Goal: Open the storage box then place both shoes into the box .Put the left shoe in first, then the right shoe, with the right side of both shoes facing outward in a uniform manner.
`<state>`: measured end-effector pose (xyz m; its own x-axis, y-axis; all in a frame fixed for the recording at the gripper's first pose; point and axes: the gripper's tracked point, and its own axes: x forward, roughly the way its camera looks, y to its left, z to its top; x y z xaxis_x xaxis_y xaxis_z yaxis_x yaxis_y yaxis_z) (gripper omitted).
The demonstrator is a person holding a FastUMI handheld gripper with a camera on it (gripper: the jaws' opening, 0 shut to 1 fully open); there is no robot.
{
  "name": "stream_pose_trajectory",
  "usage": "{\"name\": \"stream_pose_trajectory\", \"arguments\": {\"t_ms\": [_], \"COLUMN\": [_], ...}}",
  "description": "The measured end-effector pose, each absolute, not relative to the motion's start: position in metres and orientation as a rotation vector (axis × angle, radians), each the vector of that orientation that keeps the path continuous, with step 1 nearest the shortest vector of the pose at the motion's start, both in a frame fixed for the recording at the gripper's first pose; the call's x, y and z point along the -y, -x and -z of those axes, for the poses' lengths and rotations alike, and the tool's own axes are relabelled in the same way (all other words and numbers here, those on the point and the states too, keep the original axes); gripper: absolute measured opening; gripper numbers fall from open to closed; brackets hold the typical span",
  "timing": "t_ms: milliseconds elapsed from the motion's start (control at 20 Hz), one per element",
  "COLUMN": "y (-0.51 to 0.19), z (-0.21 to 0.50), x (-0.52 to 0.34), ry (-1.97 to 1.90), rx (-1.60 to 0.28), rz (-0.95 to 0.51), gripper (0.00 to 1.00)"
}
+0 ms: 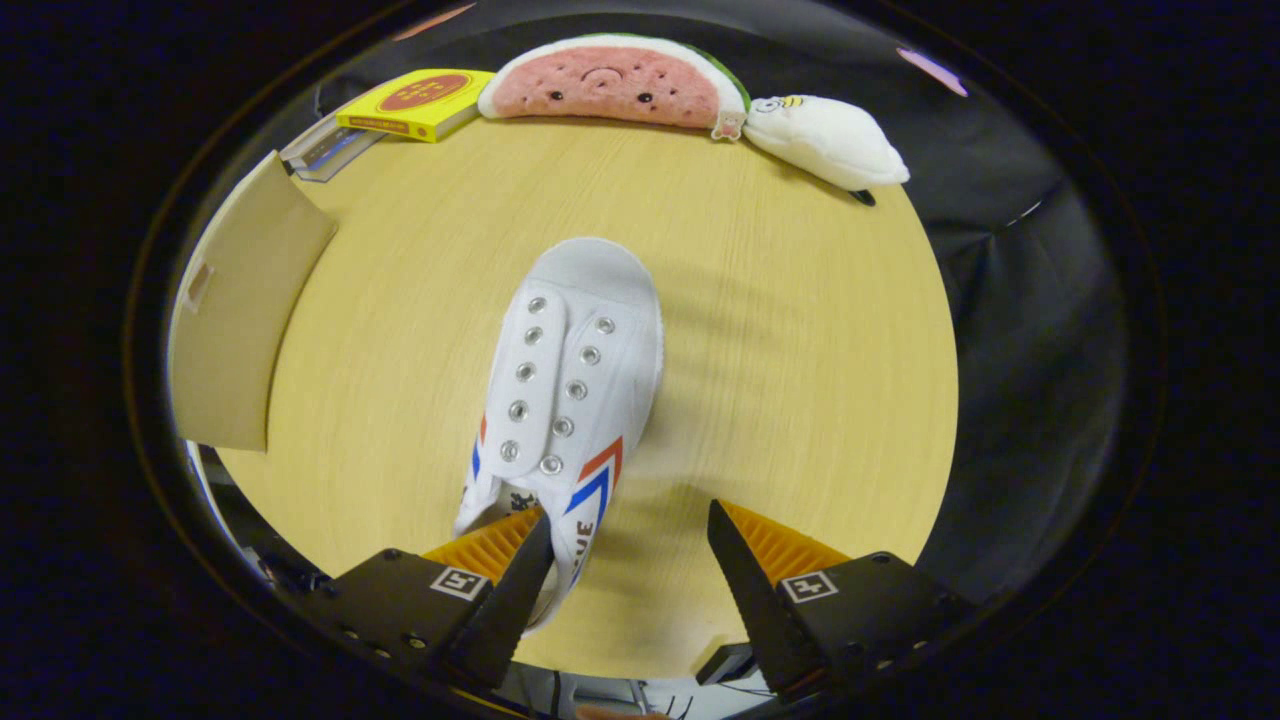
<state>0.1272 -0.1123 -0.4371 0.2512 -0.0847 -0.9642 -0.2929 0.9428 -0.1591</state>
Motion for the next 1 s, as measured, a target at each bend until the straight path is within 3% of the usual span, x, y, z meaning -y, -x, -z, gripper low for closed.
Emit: {"name": "stream_pose_trajectory", "arguments": {"t_ms": [100, 250, 300, 450, 600, 700, 750, 1000], "y": [-0.126, -0.124, -0.122, -0.122, -0.121, -0.12, -0.124, -0.109], "z": [0.442, 0.446, 0.445, 0.448, 0.45, 0.449, 0.448, 0.433], "x": [0.108, 0.097, 0.093, 0.088, 0.088, 0.093, 0.094, 0.091], "ry": [0.296, 0.192, 0.174, 0.168, 0.064, -0.01, -0.062, -0.241], "rx": [-1.336, -1.373, -1.378, -1.367, -1.379, -1.375, -1.366, -1.374], "rz": [-0.144, -0.148, -0.162, -0.205, -0.232, -0.23, -0.239, -0.233], "gripper": [0.87, 0.5, 0.46, 0.2, 0.11, 0.11, 0.0, 0.0]}}
